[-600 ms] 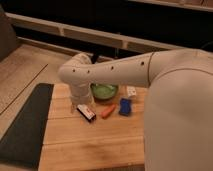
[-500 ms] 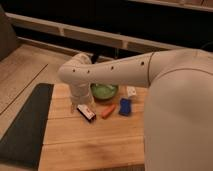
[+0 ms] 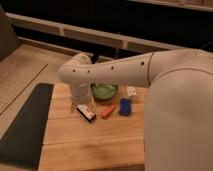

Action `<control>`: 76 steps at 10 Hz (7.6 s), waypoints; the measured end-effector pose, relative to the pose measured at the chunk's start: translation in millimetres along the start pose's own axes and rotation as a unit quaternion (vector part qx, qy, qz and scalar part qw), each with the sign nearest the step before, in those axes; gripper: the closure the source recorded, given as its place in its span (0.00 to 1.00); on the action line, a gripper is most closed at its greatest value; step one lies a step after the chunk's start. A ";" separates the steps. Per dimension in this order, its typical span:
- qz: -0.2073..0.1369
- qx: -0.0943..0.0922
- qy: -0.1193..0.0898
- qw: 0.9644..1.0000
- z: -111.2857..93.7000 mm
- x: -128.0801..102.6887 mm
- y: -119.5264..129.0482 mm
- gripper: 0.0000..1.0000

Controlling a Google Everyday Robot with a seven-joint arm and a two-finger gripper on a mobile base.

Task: Place the ceramic cup in the ceramic bowl

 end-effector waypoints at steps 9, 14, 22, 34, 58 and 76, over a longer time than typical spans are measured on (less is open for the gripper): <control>0.000 0.000 -0.001 1.000 -1.1 -0.2 0.1 0.35; 0.000 0.000 -0.001 1.000 -1.0 -0.2 0.1 0.35; 0.000 0.000 -0.001 1.000 -0.8 -0.4 -0.2 0.35; -0.044 0.002 -0.093 0.995 -12.7 -157.2 -91.2 0.35; -0.114 -0.037 -0.090 0.989 66.2 -255.8 -48.1 0.35; -0.030 -0.078 -0.146 0.986 -34.8 -212.1 -81.1 1.00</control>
